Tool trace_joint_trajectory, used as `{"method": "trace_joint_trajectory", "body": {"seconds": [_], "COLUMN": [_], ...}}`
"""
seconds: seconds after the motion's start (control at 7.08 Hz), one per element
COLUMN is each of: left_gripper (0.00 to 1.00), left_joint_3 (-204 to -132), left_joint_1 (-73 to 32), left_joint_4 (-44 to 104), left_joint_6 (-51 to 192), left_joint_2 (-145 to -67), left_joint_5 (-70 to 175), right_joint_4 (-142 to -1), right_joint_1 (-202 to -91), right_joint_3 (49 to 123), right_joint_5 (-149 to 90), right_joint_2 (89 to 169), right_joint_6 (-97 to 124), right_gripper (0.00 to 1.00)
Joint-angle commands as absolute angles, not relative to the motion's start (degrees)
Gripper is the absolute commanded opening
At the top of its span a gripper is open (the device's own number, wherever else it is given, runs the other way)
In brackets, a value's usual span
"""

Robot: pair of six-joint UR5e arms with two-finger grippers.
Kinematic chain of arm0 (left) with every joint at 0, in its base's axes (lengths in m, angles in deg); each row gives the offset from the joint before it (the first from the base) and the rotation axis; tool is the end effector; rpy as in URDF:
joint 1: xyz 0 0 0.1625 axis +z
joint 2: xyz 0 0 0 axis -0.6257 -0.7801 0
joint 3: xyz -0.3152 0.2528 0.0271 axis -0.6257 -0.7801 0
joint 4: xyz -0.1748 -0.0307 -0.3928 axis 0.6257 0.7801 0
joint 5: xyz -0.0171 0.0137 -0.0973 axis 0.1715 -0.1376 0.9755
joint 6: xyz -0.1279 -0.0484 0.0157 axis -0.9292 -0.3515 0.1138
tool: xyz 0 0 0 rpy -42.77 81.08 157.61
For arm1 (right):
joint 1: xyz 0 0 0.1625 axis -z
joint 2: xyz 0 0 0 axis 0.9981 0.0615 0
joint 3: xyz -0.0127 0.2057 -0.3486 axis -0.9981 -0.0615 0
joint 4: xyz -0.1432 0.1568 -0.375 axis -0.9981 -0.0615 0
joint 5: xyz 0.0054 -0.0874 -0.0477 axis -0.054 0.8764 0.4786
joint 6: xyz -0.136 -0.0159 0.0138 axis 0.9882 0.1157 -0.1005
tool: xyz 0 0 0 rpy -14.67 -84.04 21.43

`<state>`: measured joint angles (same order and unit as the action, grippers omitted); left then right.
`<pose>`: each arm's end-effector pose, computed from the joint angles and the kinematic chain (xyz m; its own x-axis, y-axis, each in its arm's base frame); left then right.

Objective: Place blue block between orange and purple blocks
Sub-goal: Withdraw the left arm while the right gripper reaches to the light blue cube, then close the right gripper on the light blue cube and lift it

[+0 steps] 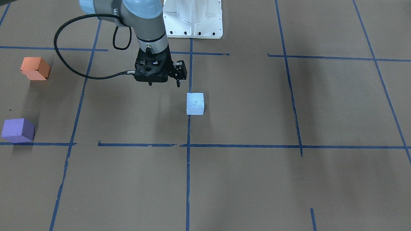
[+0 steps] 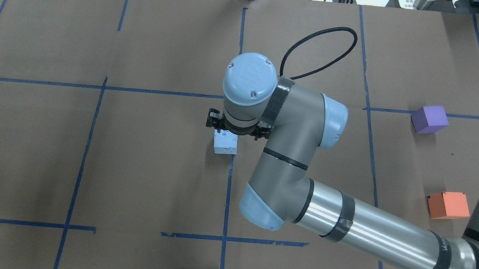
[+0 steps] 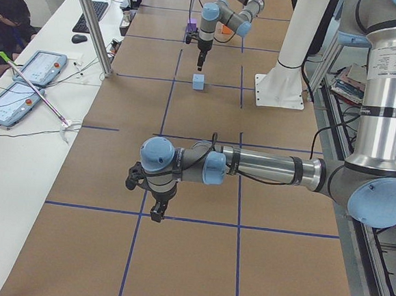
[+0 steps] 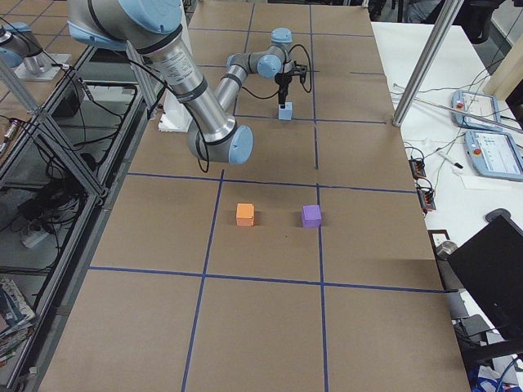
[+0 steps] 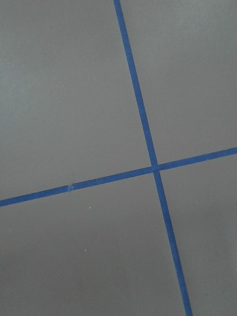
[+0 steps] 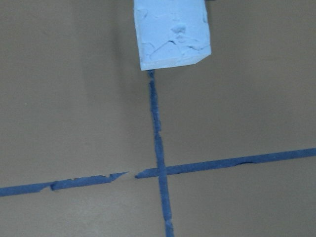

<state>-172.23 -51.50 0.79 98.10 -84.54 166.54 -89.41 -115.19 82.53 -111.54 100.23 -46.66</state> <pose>-0.0374 -0.4977 0.6394 0.6857 0.2242 -0.6925 -0.1534 0.9745 0.1636 -0.6039 -0.4423 0.1457 0.6806 0.1237 0.7221 -0.1561 0.9875 -0.0221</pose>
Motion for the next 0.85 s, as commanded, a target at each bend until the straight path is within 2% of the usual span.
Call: {"method": "trace_joint_trajectory", "body": {"seconds": [0.0, 0.71], "left_gripper": [1.00, 1.00], "left_joint_3": [-172.4, -172.3], "left_joint_1": [-51.5, -51.6], "left_joint_4": [0.8, 0.8], "left_joint_6": [98.0, 98.1], "left_joint_2": [-84.5, -84.4], "left_joint_5": [166.6, 166.6], "right_joint_4": [-89.4, -89.1], "right_joint_1": [-113.9, -112.8], "right_joint_3": [79.0, 71.3], "right_joint_5": [-110.6, -109.5], "right_joint_2": [98.3, 95.5], "right_joint_6": [-46.8, -42.4], "right_gripper": [1.00, 1.00]}}
